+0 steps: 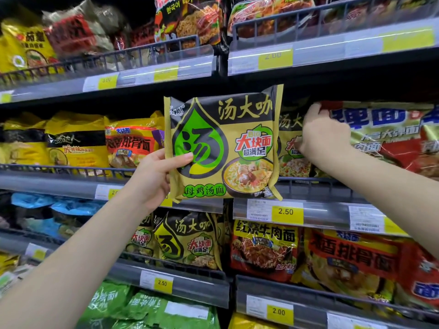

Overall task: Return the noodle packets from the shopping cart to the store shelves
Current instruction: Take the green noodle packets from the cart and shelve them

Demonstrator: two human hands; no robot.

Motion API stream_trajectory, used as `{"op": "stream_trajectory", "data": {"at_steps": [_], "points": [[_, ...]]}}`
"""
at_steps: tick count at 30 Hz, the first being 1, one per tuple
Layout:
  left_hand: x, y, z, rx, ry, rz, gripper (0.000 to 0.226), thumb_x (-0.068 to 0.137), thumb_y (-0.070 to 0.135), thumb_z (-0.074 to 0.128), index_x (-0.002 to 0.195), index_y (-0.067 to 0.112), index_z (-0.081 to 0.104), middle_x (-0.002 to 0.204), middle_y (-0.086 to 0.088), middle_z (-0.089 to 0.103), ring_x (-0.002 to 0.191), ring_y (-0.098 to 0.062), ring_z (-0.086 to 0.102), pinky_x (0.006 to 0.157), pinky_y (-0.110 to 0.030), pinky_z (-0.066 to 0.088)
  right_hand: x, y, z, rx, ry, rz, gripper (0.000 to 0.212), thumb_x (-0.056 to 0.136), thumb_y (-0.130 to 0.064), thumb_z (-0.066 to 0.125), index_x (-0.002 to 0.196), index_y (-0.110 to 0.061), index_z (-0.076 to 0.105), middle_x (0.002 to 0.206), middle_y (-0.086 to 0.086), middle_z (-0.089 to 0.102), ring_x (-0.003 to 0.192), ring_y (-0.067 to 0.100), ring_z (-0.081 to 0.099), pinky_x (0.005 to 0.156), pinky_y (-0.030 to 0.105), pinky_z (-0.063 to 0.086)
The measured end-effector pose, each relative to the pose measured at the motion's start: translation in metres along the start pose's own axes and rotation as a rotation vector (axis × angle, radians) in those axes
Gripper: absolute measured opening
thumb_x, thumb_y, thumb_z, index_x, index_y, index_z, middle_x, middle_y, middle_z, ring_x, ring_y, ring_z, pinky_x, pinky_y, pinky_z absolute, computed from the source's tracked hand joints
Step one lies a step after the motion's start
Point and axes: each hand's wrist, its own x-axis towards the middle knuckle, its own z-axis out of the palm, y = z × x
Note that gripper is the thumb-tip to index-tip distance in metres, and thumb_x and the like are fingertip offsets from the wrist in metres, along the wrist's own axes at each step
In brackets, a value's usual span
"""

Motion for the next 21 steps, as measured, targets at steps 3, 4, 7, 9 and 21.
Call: {"op": "stream_trajectory", "data": {"at_steps": [3,4,7,9,21], "points": [[0.003,-0.001,0.005,-0.017,0.017,-0.012,0.033,0.062,0.016,0.076,0.092,0.009,0.065,0.076,-0.007,0.07,0.079,-0.031,0.059,0.086,-0.057,0.043,-0.006,0.002,-0.008,0.212,0.065,-0.015,0.058,0.089,-0.02,0.057,0.138,0.0,0.033,0.124,0.021,0.052,0.109,0.04,0.054,0.082,0.044,0.045],[0.004,-0.002,0.006,-0.016,0.014,-0.011,0.032,0.062,0.016,0.076,0.091,0.009,0.066,0.076,-0.007,0.07,0.079,-0.031,0.058,0.084,-0.055,0.044,-0.007,0.003,-0.012,0.362,0.067,-0.009,0.044,0.094,-0.024,0.049,0.131,0.0,0.043,0.117,0.021,0.057,0.104,0.039,0.056,0.08,0.041,0.043],[0.007,-0.003,0.013,0.001,-0.013,-0.018,0.03,0.062,0.016,0.075,0.09,0.01,0.066,0.072,-0.003,0.072,0.07,-0.027,0.063,0.072,-0.042,0.052,-0.013,0.004,-0.025,0.984,-0.153,0.147,0.055,0.098,-0.043,0.039,0.11,0.007,0.06,0.095,0.024,0.065,0.085,0.035,0.063,0.073,0.032,0.044],[0.008,-0.003,0.018,-0.003,-0.026,-0.025,0.032,0.062,0.018,0.072,0.091,0.01,0.065,0.073,-0.003,0.073,0.067,-0.023,0.067,0.073,-0.04,0.055,-0.021,0.004,-0.031,1.3,-0.426,0.232,0.063,0.09,-0.057,0.045,0.107,0.001,0.062,0.1,0.018,0.069,0.085,0.028,0.069,0.079,0.035,0.054],[0.019,0.005,0.045,-0.005,-0.007,-0.019,0.024,0.08,0.027,0.066,0.093,0.007,0.07,0.089,-0.01,0.075,0.082,-0.024,0.072,0.07,-0.037,0.058,-0.022,0.01,-0.034,1.403,-0.664,0.285,0.03,0.073,-0.013,0.075,0.1,-0.004,0.066,0.081,0.008,0.076,0.068,0.019,0.073,0.063,0.03,0.061]]}}
